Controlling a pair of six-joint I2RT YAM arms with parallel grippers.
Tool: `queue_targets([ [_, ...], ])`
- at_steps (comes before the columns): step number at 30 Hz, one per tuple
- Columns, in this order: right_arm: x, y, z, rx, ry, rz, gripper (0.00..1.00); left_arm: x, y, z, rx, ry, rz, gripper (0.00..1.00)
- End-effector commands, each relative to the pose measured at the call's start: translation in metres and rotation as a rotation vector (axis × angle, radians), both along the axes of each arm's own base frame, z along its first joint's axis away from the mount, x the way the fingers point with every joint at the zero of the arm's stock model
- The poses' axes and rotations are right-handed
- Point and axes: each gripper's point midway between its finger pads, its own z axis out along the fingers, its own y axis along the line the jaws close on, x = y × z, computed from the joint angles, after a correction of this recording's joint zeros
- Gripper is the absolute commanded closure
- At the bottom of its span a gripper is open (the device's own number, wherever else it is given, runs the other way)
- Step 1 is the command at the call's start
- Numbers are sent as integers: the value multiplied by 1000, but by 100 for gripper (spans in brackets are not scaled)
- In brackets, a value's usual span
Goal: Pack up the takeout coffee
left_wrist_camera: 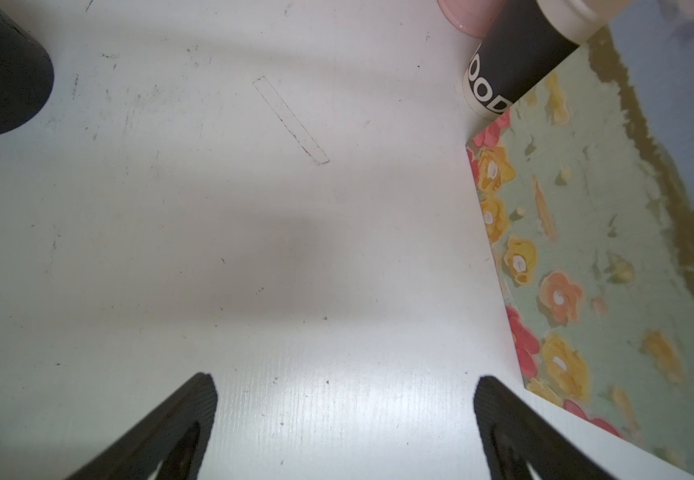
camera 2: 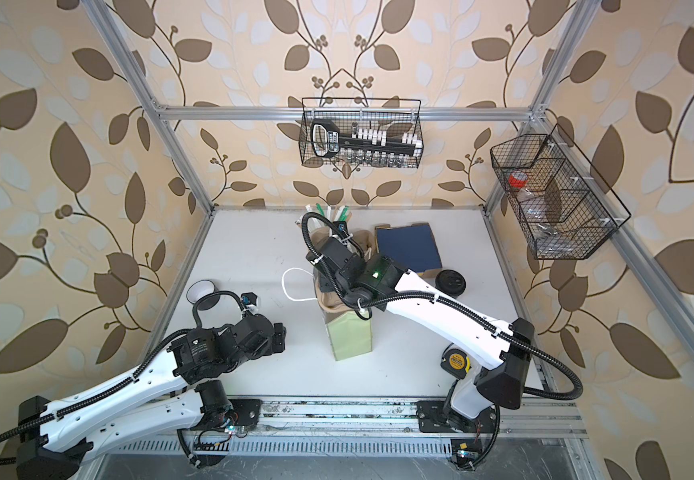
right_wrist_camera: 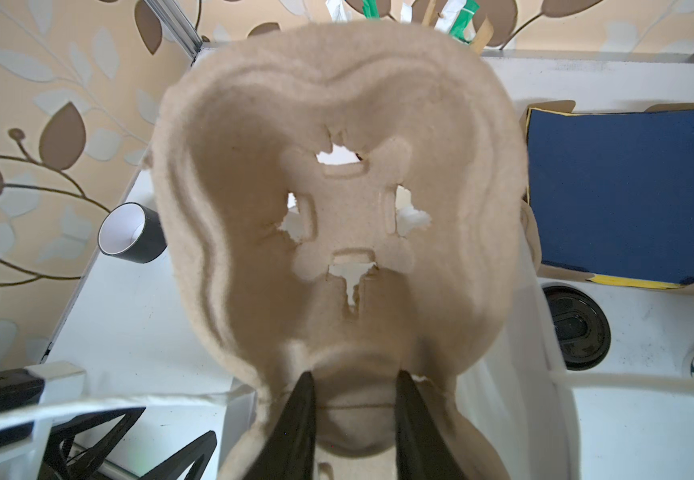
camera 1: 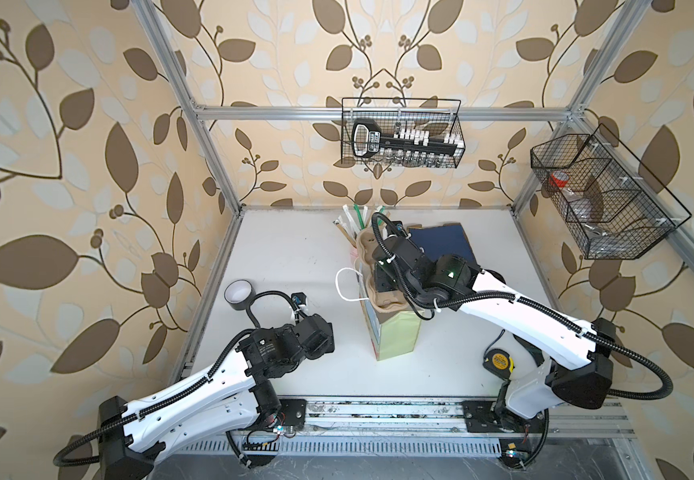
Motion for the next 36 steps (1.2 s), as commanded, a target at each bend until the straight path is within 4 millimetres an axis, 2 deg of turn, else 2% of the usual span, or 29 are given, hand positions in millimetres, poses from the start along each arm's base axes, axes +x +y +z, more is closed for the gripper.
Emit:
queue_targets([
  [1, -6, -10, 12, 22, -33, -33, 72, 5, 9, 1, 20, -32, 38, 1],
  [8, -23, -10, 21, 20, -42, -6, 72, 5, 9, 1, 26, -32, 39, 1],
  [11, -26, -14, 19, -1, -34, -3, 72, 5, 10, 1, 28, -32, 40, 1],
  [19, -24, -23, -8, -68, 25, 14, 72, 6, 9, 2, 31, -36, 39, 1],
  [31, -32, -22, -20, -106, 43, 35, 72, 7, 10, 3, 35, -39, 42, 1],
  [36, -34, -25, -36, -133, 60, 28, 72, 7, 10, 3, 40, -39, 44, 1],
])
